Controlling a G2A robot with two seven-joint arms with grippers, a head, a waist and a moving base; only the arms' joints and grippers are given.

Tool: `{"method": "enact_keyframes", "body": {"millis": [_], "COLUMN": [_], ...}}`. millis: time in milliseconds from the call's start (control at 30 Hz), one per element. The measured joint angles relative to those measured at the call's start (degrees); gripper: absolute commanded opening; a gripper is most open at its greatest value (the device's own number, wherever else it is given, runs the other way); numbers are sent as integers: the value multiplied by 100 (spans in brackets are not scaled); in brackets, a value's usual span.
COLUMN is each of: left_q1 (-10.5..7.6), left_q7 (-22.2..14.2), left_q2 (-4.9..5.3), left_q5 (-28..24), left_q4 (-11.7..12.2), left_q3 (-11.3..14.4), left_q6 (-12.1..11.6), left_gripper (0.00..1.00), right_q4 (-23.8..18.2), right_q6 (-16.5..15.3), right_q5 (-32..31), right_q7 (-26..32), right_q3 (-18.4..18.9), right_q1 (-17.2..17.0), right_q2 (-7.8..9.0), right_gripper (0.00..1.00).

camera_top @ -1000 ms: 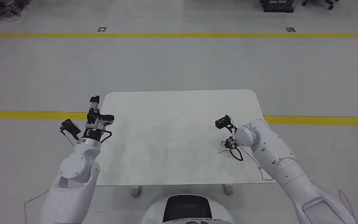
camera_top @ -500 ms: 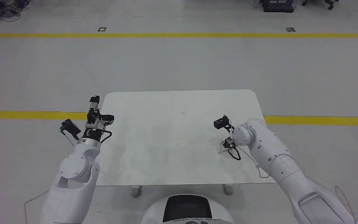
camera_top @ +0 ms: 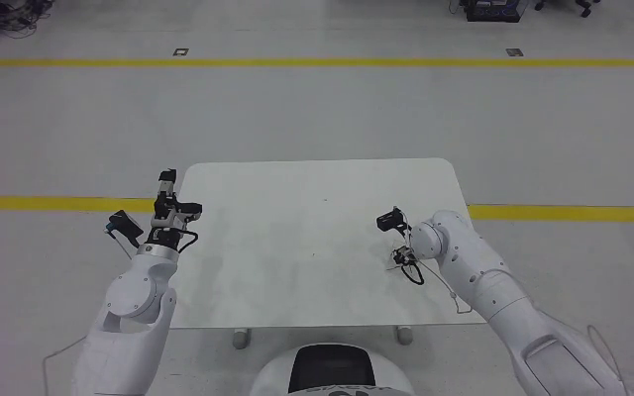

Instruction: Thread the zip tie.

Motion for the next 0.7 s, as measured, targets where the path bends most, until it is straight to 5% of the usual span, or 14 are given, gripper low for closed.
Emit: {"method": "enact_keyframes", "body": {"millis": [700], "left_q1": [0], "left_q7": [0], "left_q2": [0], "left_q5": [0], "left_q4": [0], "left_q3": [0], "left_q6": [0], "left_gripper": [100], "right_q4": [303], "right_q6": [-132], "right_q5": [56], "right_q7": [-236], "right_q3": [-55], "right_q1": [60], "right_q2": [-76], "right_gripper": [15]}}
